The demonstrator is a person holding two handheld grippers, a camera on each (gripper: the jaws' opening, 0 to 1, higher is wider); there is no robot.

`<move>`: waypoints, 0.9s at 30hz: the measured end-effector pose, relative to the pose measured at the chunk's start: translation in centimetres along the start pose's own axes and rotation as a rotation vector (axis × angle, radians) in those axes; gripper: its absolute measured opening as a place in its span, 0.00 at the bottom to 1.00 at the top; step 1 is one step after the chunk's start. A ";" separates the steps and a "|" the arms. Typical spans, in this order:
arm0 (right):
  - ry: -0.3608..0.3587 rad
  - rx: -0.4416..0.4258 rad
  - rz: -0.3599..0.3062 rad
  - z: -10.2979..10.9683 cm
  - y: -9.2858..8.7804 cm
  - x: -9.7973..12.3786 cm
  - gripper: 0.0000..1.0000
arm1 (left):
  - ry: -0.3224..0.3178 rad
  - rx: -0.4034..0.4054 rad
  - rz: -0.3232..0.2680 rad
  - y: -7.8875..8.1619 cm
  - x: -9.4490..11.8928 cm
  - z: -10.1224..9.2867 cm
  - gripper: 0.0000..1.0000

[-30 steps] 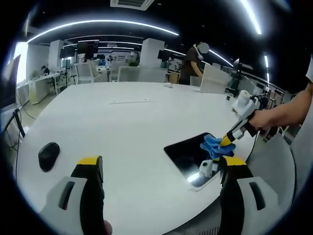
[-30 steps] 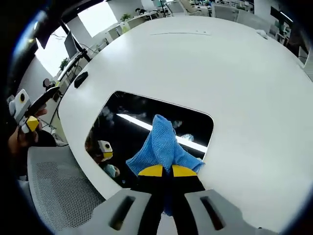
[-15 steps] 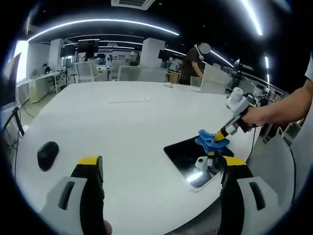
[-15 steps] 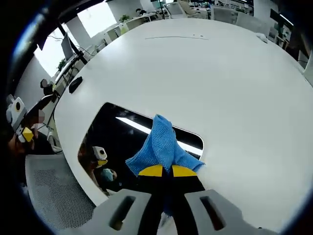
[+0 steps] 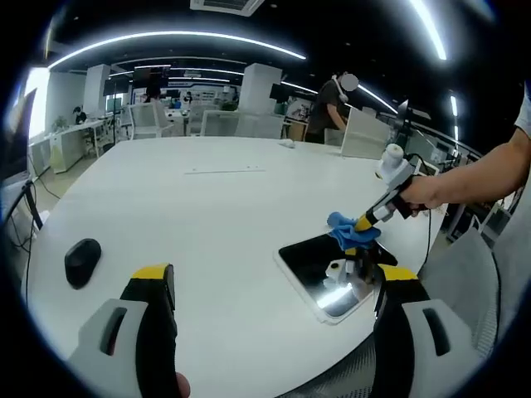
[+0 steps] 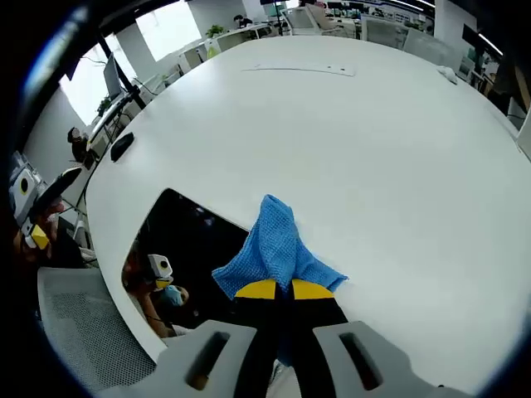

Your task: Wipe the mirror surface with the cleaning cloth until all visible marks leave the cleaned area.

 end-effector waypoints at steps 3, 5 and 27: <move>-0.003 -0.017 -0.008 0.1 0.2 0.2 0.00 | 0.005 0.003 -0.004 0.1 0.1 0.2 0.99; -0.005 -0.024 -0.009 0.0 0.3 0.0 0.00 | 0.008 0.001 -0.003 0.2 0.2 0.3 0.99; -0.028 -0.091 -0.161 -5.3 -0.6 6.2 0.00 | 0.035 -0.001 -0.008 0.0 1.0 1.8 0.99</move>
Point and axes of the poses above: the point that each gripper's makers call its tool centre point, and the gripper's own axes: x roughly backward along the fingers, z roughly to its left, y roughly out of its top, the point moved 6 cm from there along x, roughly backward along the fingers, and after that the axes turned 9 degrees about -y, right-handed, at the moved point
